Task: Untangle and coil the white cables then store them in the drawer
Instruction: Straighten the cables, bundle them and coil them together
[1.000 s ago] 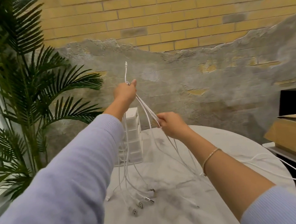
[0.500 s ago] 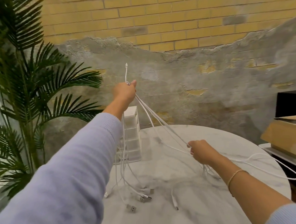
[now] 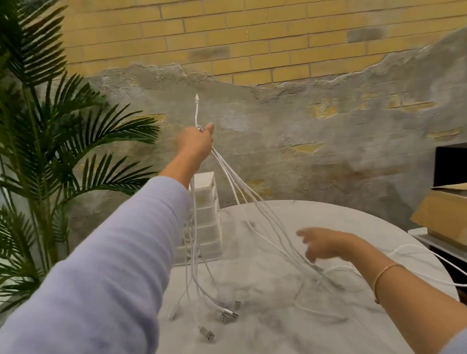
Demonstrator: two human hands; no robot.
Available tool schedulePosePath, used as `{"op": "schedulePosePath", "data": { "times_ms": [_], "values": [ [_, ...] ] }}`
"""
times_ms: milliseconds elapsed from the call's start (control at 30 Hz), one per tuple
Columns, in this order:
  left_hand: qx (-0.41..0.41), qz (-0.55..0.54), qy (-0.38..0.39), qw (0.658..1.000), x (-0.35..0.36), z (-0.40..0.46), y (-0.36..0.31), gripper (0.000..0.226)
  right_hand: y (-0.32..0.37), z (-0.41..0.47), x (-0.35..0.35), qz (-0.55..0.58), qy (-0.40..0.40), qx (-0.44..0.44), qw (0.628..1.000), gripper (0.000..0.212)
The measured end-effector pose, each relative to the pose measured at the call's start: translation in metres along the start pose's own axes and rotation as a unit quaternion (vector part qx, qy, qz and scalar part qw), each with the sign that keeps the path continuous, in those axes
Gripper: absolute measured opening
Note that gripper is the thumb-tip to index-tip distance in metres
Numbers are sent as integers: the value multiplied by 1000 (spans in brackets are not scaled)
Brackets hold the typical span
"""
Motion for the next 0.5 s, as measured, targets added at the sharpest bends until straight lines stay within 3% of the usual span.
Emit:
{"op": "schedulePosePath", "data": {
  "times_ms": [100,167,367,500],
  "values": [
    [4,11,7,1000,5,0,-1,45,63,-27,-39,230,-73,-125,962,60],
    [2,11,8,1000,8,-1,-1,46,103,-41,-59,317,-107,-178,925,49],
    [4,8,11,1000,13,-3,-1,45,179,-46,-56,320,-135,-219,912,26],
    [-10,-6,2,1000,13,-4,12,45,180,-49,-50,257,-187,-223,921,34]
  ]
}}
Point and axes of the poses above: each hand's wrist, its own z-axis towards the middle knuckle, its own x-axis out of the palm, y = z × x, the point moved 6 cm from there along z, towards the middle knuckle, and after that the axes turned 11 degrees about x, right-handed, at the moved point
